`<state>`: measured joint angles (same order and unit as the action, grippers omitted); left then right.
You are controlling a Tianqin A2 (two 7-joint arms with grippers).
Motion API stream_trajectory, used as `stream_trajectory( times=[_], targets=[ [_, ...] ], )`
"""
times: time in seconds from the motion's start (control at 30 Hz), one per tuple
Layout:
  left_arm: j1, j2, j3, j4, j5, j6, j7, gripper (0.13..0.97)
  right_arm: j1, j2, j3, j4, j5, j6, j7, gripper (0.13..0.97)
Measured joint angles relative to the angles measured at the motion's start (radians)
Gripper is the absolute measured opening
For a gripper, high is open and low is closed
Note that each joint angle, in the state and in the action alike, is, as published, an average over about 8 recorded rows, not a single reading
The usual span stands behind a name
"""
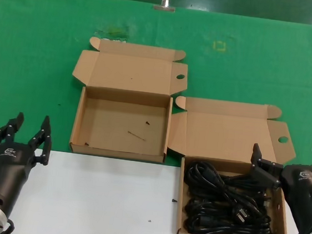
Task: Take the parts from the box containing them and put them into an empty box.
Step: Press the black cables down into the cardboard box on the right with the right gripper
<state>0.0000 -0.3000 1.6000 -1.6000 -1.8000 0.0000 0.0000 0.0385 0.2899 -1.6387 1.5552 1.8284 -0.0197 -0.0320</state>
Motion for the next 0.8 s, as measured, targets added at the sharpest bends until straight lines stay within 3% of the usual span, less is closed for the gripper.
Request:
stream_trajectory(
  times=[0.13, 0.43, 0.8],
  targets=[
    [0.0, 0.0, 0.0, 0.0, 0.0, 0.0, 0.0, 0.374, 0.0, 0.0, 0.0, 0.0, 0.0, 0.0, 0.0, 0.966],
    [0.0, 0.0, 0.0, 0.0, 0.0, 0.0, 0.0, 0.231, 0.0, 0.0, 0.0, 0.0, 0.0, 0.0, 0.0, 0.966],
    [0.0, 0.0, 0.0, 0.0, 0.0, 0.0, 0.0, 0.153, 0.005, 0.067, -0.032, 0.006, 0.02, 0.002, 0.023, 0.966]
  ],
)
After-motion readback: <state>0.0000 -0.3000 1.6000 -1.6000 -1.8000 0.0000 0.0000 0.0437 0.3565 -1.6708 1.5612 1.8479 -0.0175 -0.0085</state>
